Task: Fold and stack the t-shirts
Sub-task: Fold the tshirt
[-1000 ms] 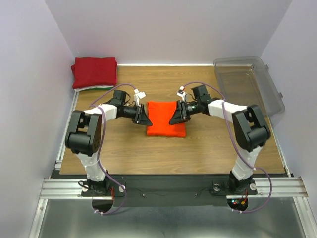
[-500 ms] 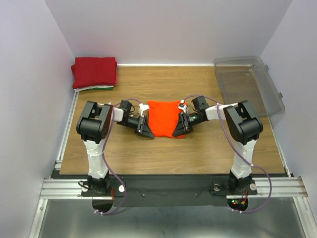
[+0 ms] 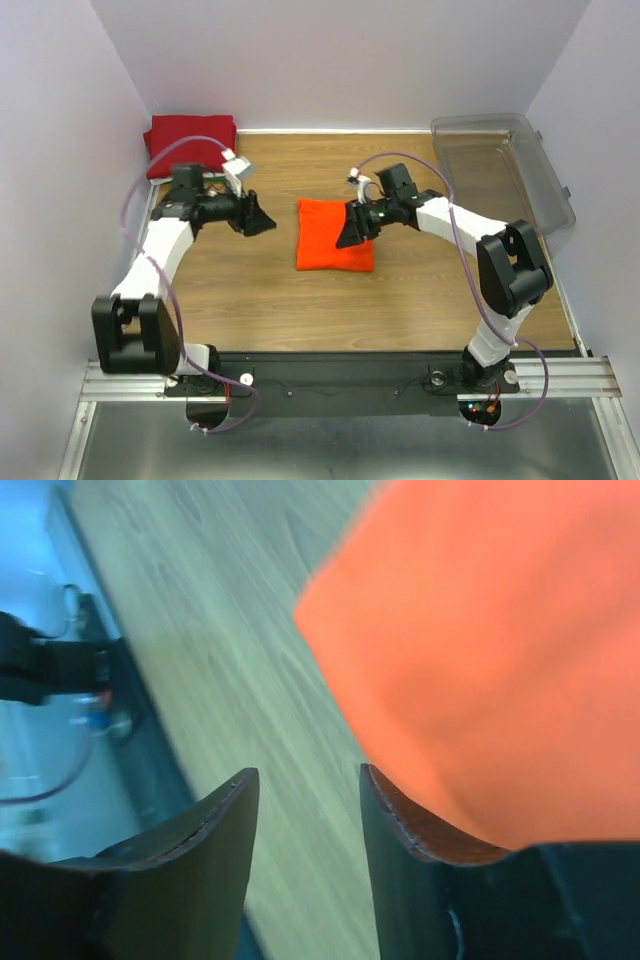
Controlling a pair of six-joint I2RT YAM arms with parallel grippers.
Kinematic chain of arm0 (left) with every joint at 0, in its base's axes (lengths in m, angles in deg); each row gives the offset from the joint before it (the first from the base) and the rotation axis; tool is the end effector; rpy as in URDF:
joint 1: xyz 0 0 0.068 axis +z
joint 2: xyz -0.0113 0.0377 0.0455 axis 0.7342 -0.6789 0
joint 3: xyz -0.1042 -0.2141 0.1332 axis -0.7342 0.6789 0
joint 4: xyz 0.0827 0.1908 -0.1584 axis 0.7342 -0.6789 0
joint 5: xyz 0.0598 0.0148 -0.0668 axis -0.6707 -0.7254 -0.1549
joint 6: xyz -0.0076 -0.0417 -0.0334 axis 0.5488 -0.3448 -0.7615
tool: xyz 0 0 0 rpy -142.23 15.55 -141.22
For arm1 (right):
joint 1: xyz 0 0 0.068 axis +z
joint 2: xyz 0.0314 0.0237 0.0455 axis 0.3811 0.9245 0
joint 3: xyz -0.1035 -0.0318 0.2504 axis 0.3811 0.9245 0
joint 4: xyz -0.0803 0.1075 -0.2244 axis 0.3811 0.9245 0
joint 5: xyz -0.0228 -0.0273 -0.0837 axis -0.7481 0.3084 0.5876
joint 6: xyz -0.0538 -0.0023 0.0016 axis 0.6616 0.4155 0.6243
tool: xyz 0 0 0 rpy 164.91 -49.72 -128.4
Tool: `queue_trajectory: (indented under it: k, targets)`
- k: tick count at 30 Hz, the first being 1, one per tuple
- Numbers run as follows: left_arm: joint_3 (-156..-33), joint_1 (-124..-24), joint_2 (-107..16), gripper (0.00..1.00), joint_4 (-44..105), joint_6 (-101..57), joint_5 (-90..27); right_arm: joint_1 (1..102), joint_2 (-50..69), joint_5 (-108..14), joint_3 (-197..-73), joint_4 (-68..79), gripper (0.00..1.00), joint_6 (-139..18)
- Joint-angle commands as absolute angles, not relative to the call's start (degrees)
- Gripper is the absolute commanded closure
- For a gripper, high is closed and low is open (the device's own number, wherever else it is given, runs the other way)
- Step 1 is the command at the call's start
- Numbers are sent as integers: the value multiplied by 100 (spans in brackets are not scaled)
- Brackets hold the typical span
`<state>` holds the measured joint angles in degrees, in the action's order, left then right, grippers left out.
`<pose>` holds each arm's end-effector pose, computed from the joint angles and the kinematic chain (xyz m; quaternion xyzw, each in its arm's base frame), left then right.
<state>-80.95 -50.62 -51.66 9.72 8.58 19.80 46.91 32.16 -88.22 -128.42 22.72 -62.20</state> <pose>0.2977 -0.0483 0.2710 0.3525 0.7392 -0.3998 0.4117 0.3326 0.1808 0.2027 -0.2513 0.8357 0.4577 0.1701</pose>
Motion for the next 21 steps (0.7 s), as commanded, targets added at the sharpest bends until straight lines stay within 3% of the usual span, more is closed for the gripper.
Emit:
queue_trajectory:
  k: [1,3,4,7,11,21]
  targets:
    - [-8449,-4603,-4248,29,1022,822,1247,5447,2883,-7329,-13391,2593,48,-5211]
    - [-8581,-4365,-3904,16,1232,506,993,5939,2935,-6590,-13593,2630,47,-4771]
    - [-8590,-4277,-3825,3,1346,339,826,6079,2979,-6405,-13663,2630,47,-4647]
    - [-8634,-3944,-3763,2,1751,-449,536,6563,3285,-5676,-14040,2621,46,-4348]
    - [-9029,-3714,-4228,2,1209,-251,667,7292,3760,-4526,-14436,2621,48,-3935]
    - [-8283,-3599,-4316,2,1620,-392,253,7830,4693,-3582,-14754,2533,50,-3583]
